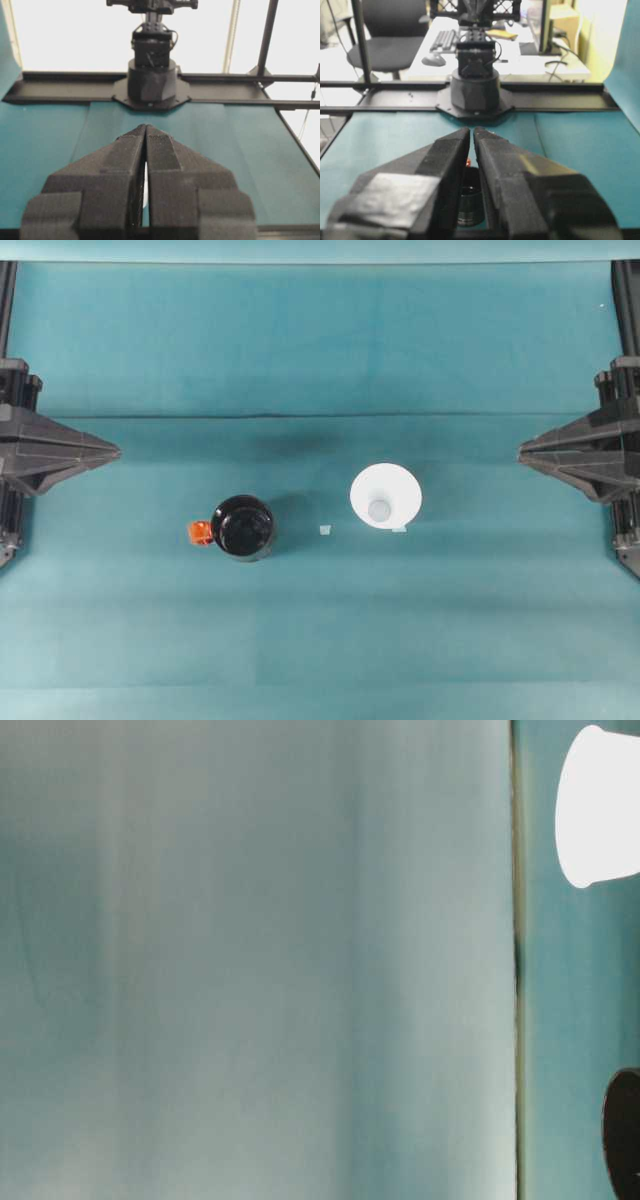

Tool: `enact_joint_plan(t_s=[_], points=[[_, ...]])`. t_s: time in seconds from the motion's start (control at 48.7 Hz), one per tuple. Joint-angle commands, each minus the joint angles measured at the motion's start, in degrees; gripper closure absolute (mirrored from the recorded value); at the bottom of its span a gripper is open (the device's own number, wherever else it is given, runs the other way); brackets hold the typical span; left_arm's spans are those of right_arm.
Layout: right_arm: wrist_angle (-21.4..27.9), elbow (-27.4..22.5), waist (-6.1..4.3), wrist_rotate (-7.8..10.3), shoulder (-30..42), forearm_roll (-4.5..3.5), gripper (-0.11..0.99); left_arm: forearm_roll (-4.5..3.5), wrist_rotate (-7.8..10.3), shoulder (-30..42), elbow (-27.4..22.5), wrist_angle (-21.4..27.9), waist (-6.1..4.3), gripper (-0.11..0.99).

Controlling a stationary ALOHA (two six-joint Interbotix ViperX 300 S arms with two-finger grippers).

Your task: Put the paper cup into the moved red handle cup holder.

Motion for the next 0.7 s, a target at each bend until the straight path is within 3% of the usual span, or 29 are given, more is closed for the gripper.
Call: enact_joint_plan(t_s=[0.0,0.082,0.144,0.246,0.349,0.677], points=[[-0.35,-0.88,0.26,0.09,0.35,0.18,0.88,0.62,-1.14,2.55,-2.99,2.20,-0.70,0.85],[2.11,-1.58,0.18,0.35,0.26,1.23,0.87,0.53,-2.55,4.92,-5.36,7.21,-1.23,0.85],[5.36,-2.20,0.18,0.79,0.26,1.49,0.92,0.62,-3.69,6.68,-7.38,12.13,-1.58,0.85],[11.16,-2.72,0.00,1.76,0.00,1.49,0.96,0.62,-5.71,10.20,-11.43,23.20,-2.20,0.85],[15.29,-2.90,-0.09,2.90,-0.26,1.49,0.97,0.62,-6.86,13.71,-14.68,30.23,-2.46,0.85],[22.41,-2.90,-0.18,4.57,-0.70,1.49,0.97,0.62,-7.21,25.40,-20.04,38.94,-2.55,0.85]])
